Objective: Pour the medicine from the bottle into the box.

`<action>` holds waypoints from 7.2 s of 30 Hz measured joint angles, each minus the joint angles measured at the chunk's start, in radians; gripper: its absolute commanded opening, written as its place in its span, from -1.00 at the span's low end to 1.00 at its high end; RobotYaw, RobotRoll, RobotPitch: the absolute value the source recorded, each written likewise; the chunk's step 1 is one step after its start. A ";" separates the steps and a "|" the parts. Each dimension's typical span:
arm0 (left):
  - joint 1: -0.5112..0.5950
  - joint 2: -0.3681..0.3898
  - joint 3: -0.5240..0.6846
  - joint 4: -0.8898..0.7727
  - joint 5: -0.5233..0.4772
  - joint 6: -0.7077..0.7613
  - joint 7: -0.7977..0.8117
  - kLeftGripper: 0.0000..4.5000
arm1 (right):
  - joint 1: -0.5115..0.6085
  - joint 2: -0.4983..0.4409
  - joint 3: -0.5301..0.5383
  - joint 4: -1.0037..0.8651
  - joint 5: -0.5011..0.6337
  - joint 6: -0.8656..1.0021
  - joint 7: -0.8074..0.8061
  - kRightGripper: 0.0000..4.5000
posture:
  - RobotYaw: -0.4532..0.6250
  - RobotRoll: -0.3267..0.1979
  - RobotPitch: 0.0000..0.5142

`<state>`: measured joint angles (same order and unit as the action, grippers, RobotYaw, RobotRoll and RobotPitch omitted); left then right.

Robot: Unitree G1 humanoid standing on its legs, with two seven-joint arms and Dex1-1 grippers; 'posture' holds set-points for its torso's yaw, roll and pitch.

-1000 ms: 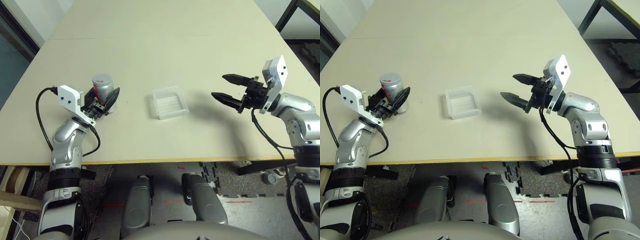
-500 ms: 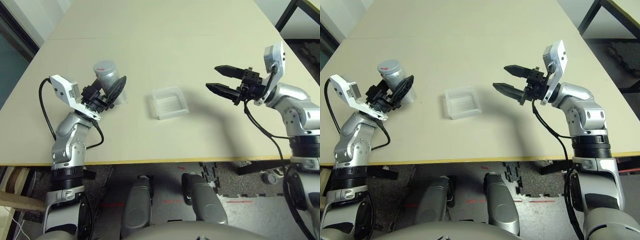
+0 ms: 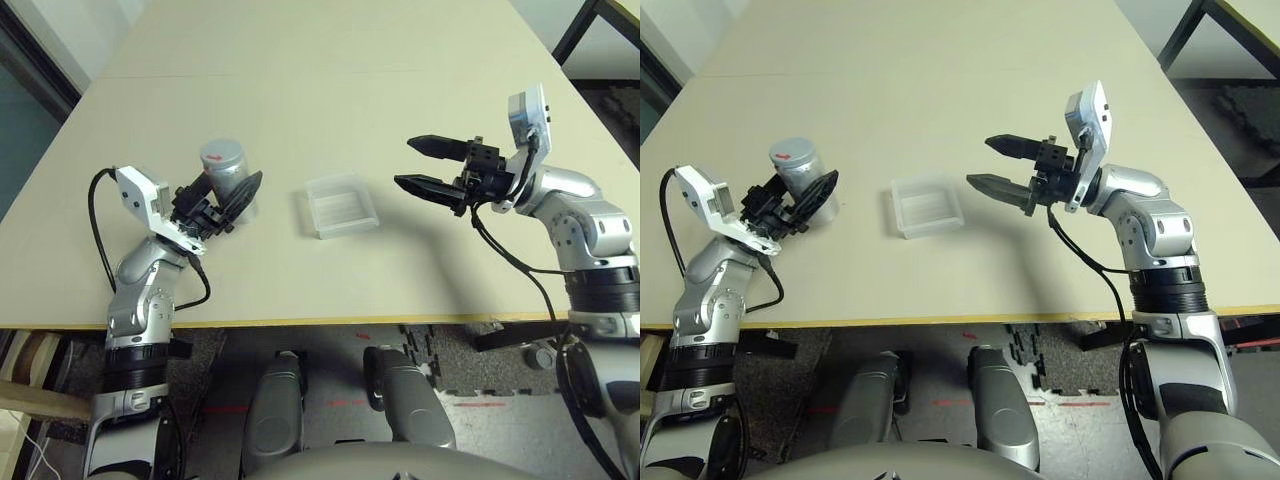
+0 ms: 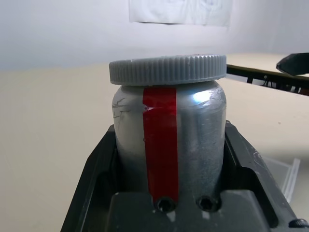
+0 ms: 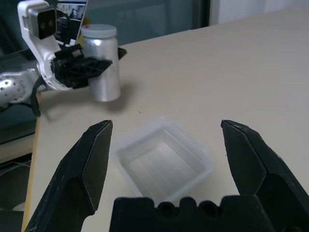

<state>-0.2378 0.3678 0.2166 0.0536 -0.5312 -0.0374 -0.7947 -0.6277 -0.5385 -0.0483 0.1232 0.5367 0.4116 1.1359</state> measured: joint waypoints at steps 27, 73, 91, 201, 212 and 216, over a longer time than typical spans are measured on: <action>-0.160 0.017 0.087 0.545 0.299 -0.418 0.373 0.20 | -0.013 0.010 -0.002 0.023 -0.048 -0.075 -0.026 1.00 | -0.18 0.25 -0.35; -0.127 -0.035 0.041 0.493 0.251 -0.373 0.274 0.99 | 0.014 0.033 0.003 0.024 -0.073 -0.112 -0.058 1.00 | -0.13 0.25 -0.33; -0.127 -0.009 0.041 0.411 0.254 -0.237 0.325 0.99 | 0.009 0.045 0.005 0.041 -0.092 -0.131 -0.041 1.00 | -0.12 0.25 -0.32; -0.425 -0.046 -0.229 0.280 0.119 0.188 -0.213 0.19 | -0.365 0.235 0.154 0.303 -0.165 -0.076 0.067 1.00 | -0.29 0.25 -0.46; -0.433 -0.038 -0.229 0.306 0.124 0.193 -0.220 0.19 | -0.392 0.276 0.157 0.374 -0.191 -0.118 0.096 1.00 | -0.29 0.25 -0.44; -0.447 -0.038 -0.229 0.318 0.127 0.193 -0.221 0.19 | -0.392 0.279 0.158 0.374 -0.201 -0.118 0.105 1.00 | -0.30 0.25 -0.42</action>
<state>-0.6847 0.3297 -0.0125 0.3715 -0.4037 0.1560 -1.0152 -1.0198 -0.2599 0.1092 0.4972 0.3360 0.2932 1.2410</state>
